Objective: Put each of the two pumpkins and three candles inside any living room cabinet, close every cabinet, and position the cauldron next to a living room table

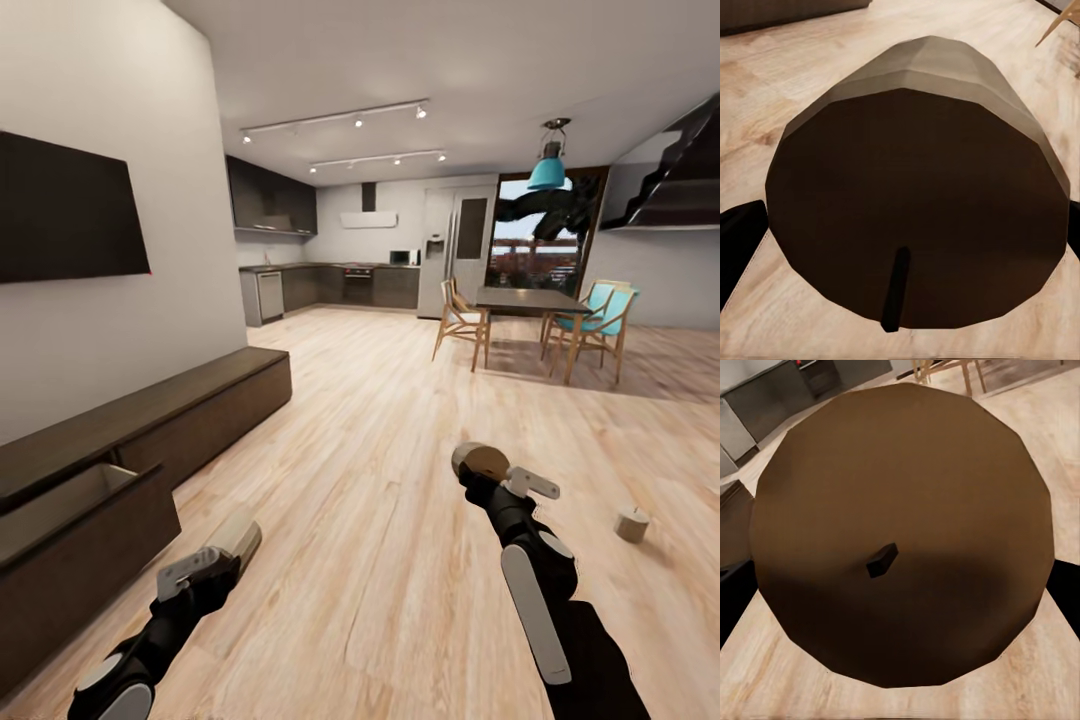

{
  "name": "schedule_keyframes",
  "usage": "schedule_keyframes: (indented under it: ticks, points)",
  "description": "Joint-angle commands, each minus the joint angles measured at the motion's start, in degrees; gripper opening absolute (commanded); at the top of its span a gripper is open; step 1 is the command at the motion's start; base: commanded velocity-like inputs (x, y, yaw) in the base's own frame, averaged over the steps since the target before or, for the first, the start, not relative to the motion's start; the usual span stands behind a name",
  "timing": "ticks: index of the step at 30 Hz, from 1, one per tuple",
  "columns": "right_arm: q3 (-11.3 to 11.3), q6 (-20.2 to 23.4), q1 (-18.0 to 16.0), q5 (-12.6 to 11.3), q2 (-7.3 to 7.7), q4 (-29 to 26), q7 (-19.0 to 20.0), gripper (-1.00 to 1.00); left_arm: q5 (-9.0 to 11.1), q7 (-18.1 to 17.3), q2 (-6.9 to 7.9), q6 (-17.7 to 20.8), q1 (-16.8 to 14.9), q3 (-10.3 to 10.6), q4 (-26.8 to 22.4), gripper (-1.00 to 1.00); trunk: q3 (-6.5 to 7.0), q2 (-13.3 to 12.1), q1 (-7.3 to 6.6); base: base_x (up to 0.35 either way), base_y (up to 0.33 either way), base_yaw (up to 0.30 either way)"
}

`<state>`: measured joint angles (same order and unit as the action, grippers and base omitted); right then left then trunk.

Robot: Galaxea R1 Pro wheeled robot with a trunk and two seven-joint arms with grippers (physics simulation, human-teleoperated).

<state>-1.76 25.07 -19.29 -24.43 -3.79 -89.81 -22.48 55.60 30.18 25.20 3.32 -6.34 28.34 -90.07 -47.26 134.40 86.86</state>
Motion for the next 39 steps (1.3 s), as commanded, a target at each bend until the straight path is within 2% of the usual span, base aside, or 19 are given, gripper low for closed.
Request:
schedule_keyframes:
  ticks: [1, 9, 25, 30, 39]
  points:
    - [-0.3, 0.2, 0.0, -0.4, 0.01, -0.1, -0.5, -1.00, 0.0, 0.4, -0.04, 0.2, -0.1, 0.2, 0.1, -1.00, 0.05, -0.4, -0.24, 0.000, 0.000, 0.181]
    - [-0.7, 0.1, 0.0, -0.1, 0.10, -0.1, -0.7, -1.00, -0.2, 0.5, -1.85, 0.3, -0.1, 0.3, 0.8, -1.00, 0.91, -3.6, -2.00, 0.000, 0.000, 0.160]
    - [-0.7, 0.0, 0.0, 0.0, 0.10, -0.1, -0.7, -1.00, -0.3, 0.5, -2.08, 0.3, -0.1, 0.4, 2.5, -1.00, 2.59, -10.0, -5.51, 0.000, 0.000, 0.154]
    - [-0.7, 0.0, 0.0, 0.0, 0.10, -0.1, -0.7, -1.00, -0.4, 0.5, -2.26, 0.2, -0.1, 2.5, 2.5, -1.00, 3.13, -12.0, -6.61, 0.000, 0.000, 0.177]
    - [-0.7, 0.0, 0.0, 0.0, 0.17, -0.1, -0.7, -1.00, -0.4, 0.8, -2.46, 0.2, -0.1, 2.9, 2.5, -1.00, 4.36, -15.6, -8.59, 0.000, 0.000, 0.139]
